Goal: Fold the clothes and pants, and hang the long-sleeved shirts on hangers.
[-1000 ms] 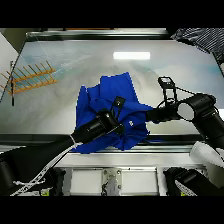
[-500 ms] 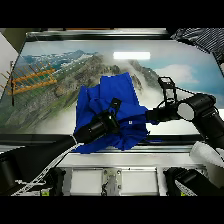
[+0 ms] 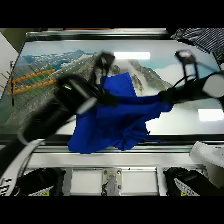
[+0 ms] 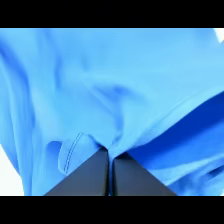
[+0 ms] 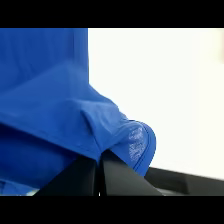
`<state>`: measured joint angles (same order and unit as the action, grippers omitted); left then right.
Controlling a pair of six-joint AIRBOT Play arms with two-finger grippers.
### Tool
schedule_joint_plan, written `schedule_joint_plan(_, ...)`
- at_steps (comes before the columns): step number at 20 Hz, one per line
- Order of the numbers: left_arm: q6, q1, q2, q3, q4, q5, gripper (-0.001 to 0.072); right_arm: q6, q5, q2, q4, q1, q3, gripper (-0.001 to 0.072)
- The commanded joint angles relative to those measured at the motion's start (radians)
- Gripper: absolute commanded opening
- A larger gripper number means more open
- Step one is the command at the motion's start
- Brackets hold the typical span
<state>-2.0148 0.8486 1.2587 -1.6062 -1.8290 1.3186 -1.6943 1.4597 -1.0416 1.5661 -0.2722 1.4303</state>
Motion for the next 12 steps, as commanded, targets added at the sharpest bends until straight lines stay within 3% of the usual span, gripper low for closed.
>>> schedule_joint_plan(1,0.168,-0.081,-0.047,-0.317,0.188,0.019,0.0008,0.072,0.081,-0.053,-0.002,0.035,0.325,0.0009)
schedule_joint_plan(3,0.201,-0.104,-0.027,-0.375,0.264,0.093,0.0008,0.071,0.118,-0.055,-0.013,0.035,0.394,0.0009)
schedule_joint_plan(6,0.203,-0.119,0.016,-0.291,0.288,0.263,0.0009,0.072,0.294,-0.055,-0.051,0.033,0.342,0.0009)
schedule_joint_plan(9,0.204,-0.092,0.003,-0.035,0.291,0.294,0.0008,0.071,0.383,-0.007,-0.124,0.03,0.111,0.0009)
schedule_joint_plan(12,0.237,-0.096,-0.055,0.241,0.526,0.292,0.0008,0.048,0.384,0.101,-0.231,0.01,-0.188,0.0008)
